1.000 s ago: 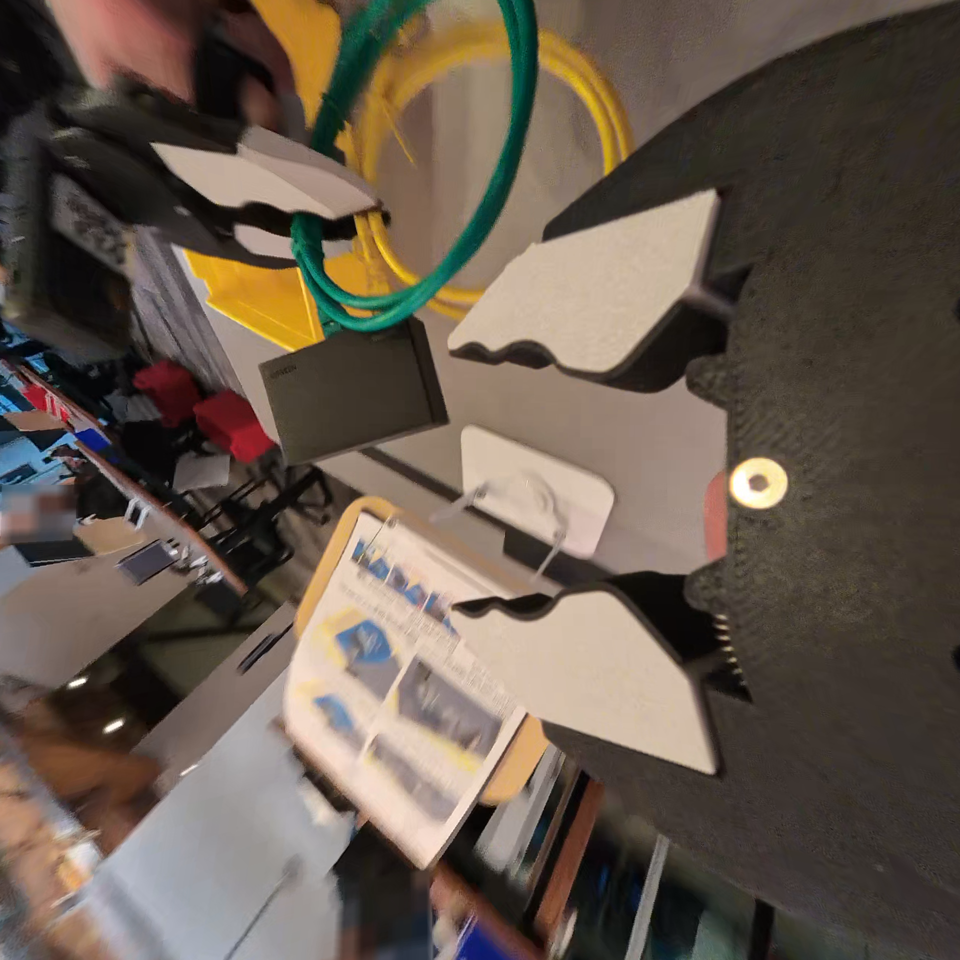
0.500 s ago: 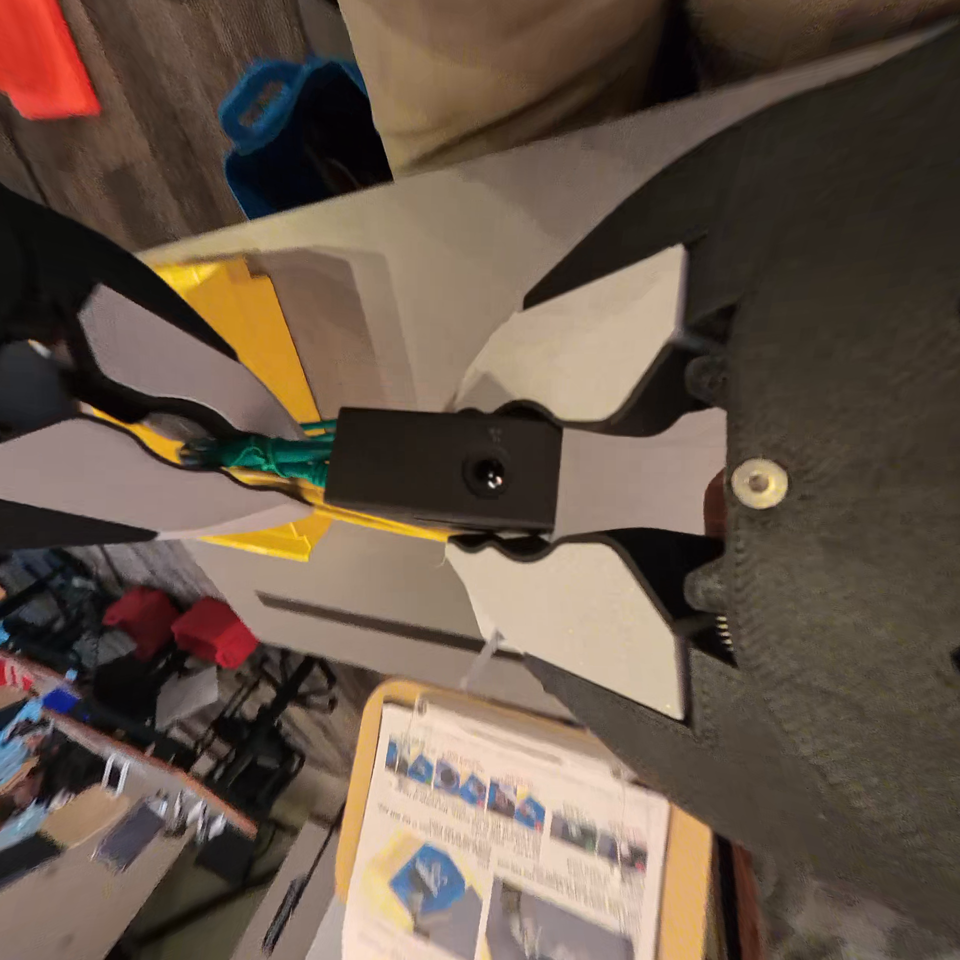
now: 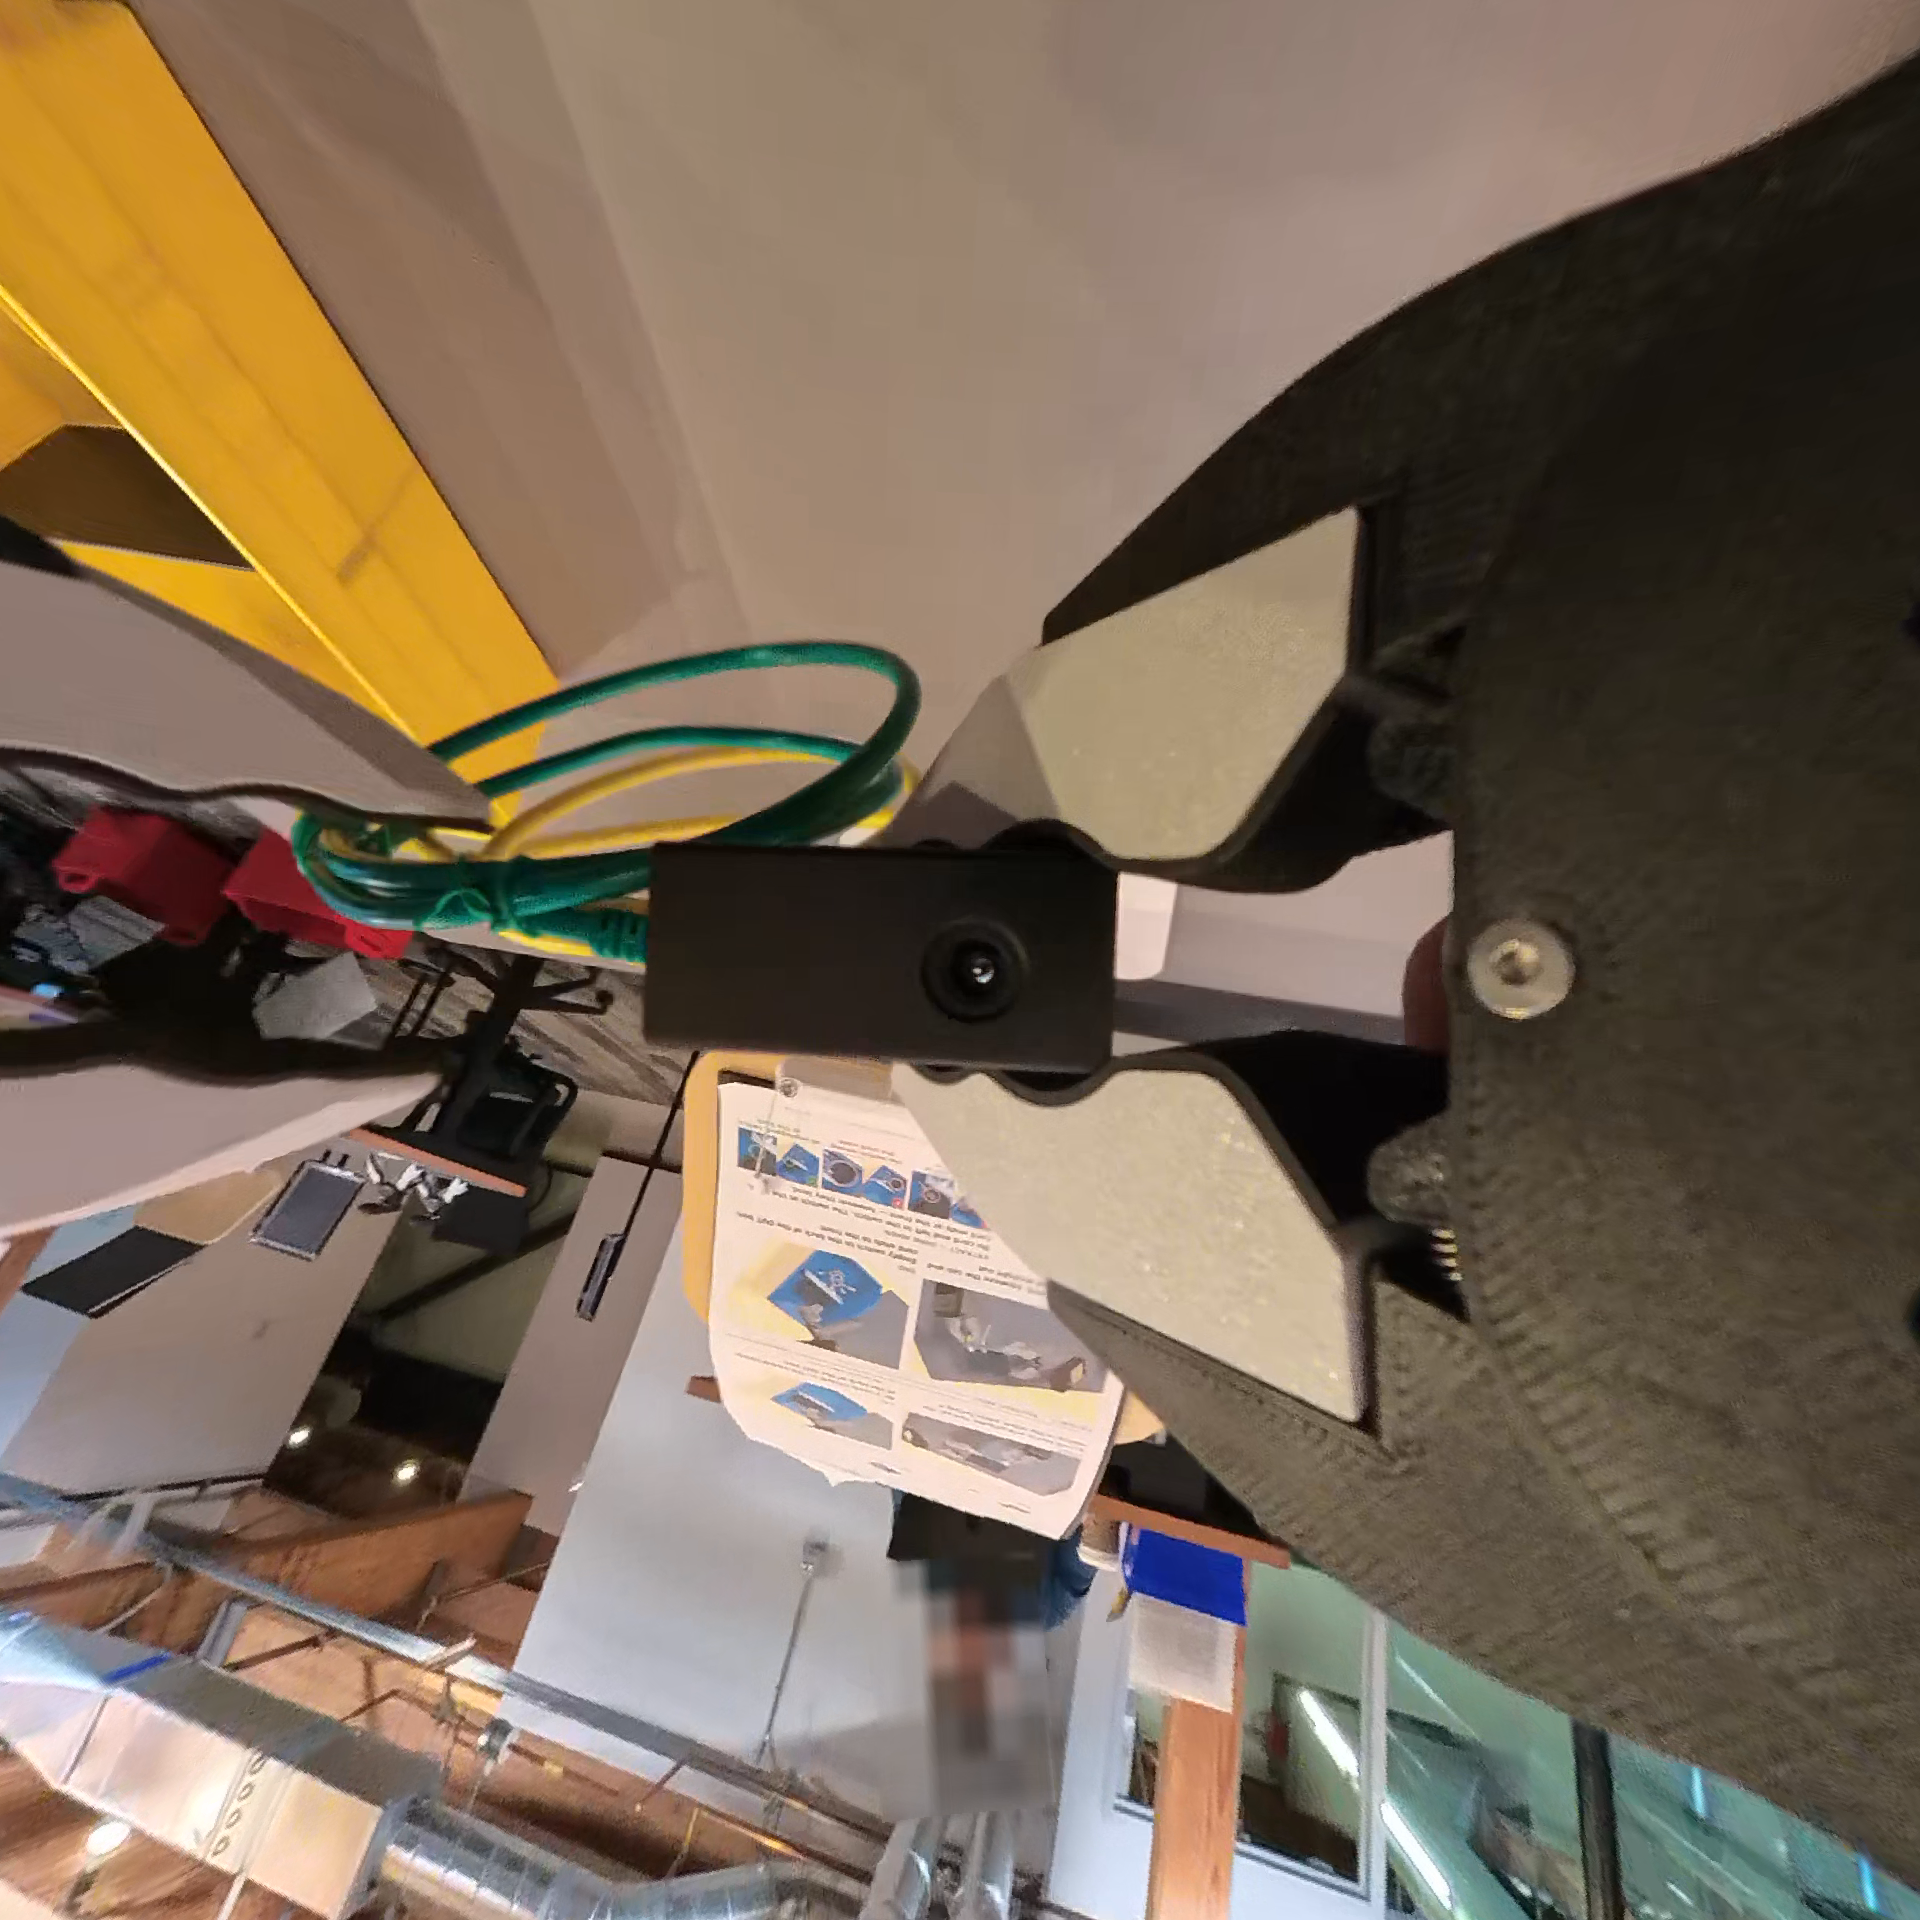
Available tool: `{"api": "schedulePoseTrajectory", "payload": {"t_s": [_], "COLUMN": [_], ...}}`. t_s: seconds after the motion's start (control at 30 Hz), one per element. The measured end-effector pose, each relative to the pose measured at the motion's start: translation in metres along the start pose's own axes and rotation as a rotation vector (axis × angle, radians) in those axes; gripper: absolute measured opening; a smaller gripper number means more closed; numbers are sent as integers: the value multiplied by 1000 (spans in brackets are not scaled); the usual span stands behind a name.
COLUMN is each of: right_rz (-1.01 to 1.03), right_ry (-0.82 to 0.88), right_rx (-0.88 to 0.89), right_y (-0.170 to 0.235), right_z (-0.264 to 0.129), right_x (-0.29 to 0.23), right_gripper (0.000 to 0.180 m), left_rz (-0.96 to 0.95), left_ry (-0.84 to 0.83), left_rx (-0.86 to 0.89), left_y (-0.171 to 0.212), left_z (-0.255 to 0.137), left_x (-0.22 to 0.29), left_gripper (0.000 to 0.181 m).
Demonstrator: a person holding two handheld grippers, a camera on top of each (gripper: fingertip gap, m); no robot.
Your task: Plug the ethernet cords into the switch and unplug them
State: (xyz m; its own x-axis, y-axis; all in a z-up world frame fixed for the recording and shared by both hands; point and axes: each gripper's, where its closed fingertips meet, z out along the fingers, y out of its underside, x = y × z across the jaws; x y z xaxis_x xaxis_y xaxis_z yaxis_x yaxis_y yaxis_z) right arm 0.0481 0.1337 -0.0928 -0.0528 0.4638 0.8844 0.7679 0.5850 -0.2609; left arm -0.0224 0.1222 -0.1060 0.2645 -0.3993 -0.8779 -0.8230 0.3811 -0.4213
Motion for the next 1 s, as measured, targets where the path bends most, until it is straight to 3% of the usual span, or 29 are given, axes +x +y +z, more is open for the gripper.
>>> {"api": "schedulePoseTrajectory", "payload": {"t_s": [0.17, 0.43, 1.0], "right_rz": [-35, -129, -344], "right_ry": [38, 82, 11], "right_rx": [118, 134, 196], "right_y": [-27, -44, -45], "right_z": [-15, 16, 8], "right_x": [-2, -10, -14], "right_gripper": [34, 14, 13], "left_rz": [-6, 78, 62], "left_ry": [-15, 6, 75], "left_rx": [-32, -75, -43], "left_y": [-1, -16, -30], "left_z": [0, -2, -6], "left_x": [-4, 3, 8], "left_gripper": [29, 29, 29]}}
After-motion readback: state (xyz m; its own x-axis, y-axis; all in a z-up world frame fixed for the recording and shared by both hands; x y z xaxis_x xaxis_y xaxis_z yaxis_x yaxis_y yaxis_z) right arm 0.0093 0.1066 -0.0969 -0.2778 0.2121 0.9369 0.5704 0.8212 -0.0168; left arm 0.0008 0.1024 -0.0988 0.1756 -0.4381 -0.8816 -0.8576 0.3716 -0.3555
